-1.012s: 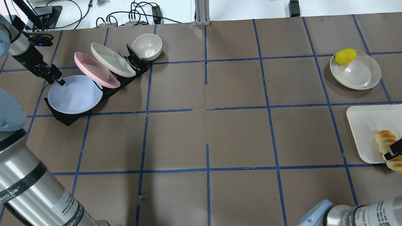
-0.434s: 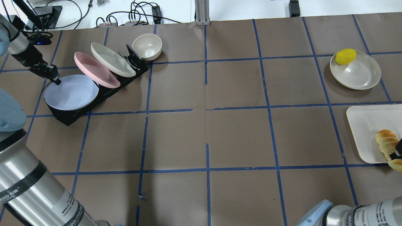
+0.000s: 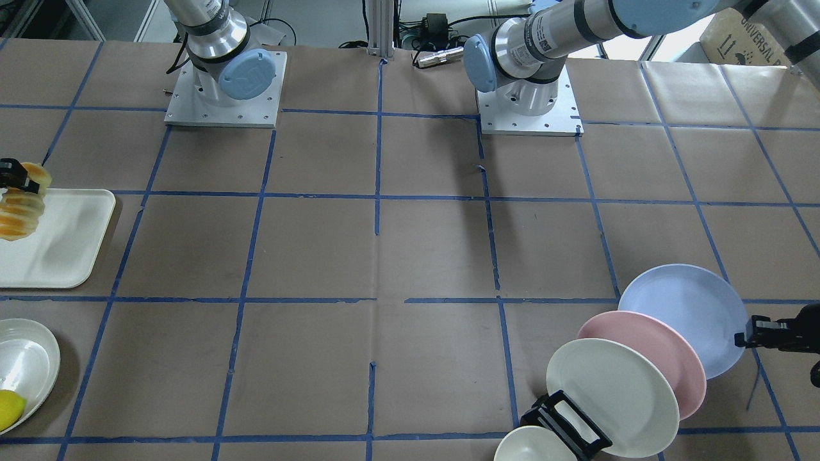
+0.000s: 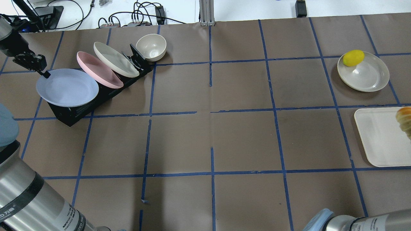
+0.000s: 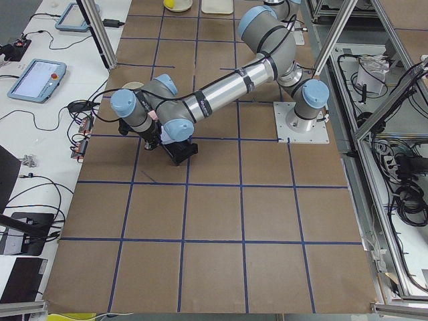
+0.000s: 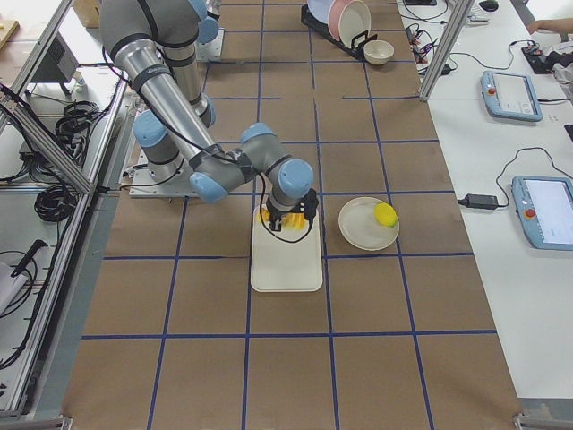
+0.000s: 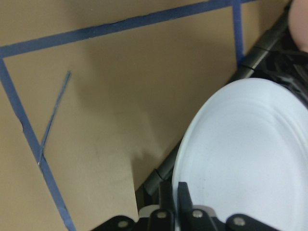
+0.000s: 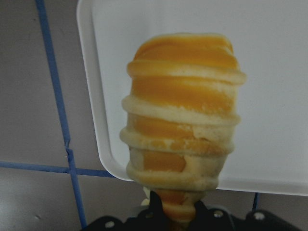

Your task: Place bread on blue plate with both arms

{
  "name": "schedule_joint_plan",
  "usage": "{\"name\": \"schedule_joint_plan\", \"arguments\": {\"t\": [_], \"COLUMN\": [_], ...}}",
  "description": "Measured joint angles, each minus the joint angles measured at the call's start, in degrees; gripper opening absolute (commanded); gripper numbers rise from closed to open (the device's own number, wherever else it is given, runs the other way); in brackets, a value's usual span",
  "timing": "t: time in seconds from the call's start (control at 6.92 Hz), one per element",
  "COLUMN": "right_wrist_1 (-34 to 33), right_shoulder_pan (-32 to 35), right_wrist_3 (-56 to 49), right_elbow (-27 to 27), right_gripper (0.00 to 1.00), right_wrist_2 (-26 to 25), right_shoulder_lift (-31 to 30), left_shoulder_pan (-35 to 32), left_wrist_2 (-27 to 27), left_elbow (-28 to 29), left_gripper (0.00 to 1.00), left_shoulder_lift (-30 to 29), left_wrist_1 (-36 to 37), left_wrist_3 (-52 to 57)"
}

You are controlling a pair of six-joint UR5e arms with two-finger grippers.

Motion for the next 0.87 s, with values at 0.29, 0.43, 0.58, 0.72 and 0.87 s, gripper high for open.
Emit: {"name": "schedule_joint_plan", "arguments": {"t": [0.29,0.43,0.58,0.72,0.87], "right_wrist_1": [6.9,9.4,12.0,13.7,14.5], "right_shoulder_pan": [6.8,10.8,14.6,18.4,22.9], "right_wrist_3": [5.2,8.6,12.2,14.9,16.8], "right_elbow": [-4.0,-4.5,-4.7,-4.8,-4.7], "right_gripper": [0.02,0.02,0.01,0.00,0.00], "right_wrist_2": [0.0,0.1,0.6,1.0,1.2], "right_shoulder_lift": [-5.9,-9.4,-13.2,-16.2,-18.5], "left_shoulder_pan": [0.0,-0.3,-2.0,-5.8,-11.2], "left_wrist_2": [1.2,1.2,0.9,0.7,0.3], "left_elbow": [0.0,-0.2,-0.6,-0.8,-0.8], "left_gripper": [0.00,0.00,0.00,0.00,0.00], "left_shoulder_lift": [5.6,8.6,11.3,13.3,14.8], "left_wrist_1": [-7.4,-10.9,-13.2,-14.1,-14.4], "left_wrist_3": [-0.8,-3.1,-6.7,-12.4,-20.2]}}
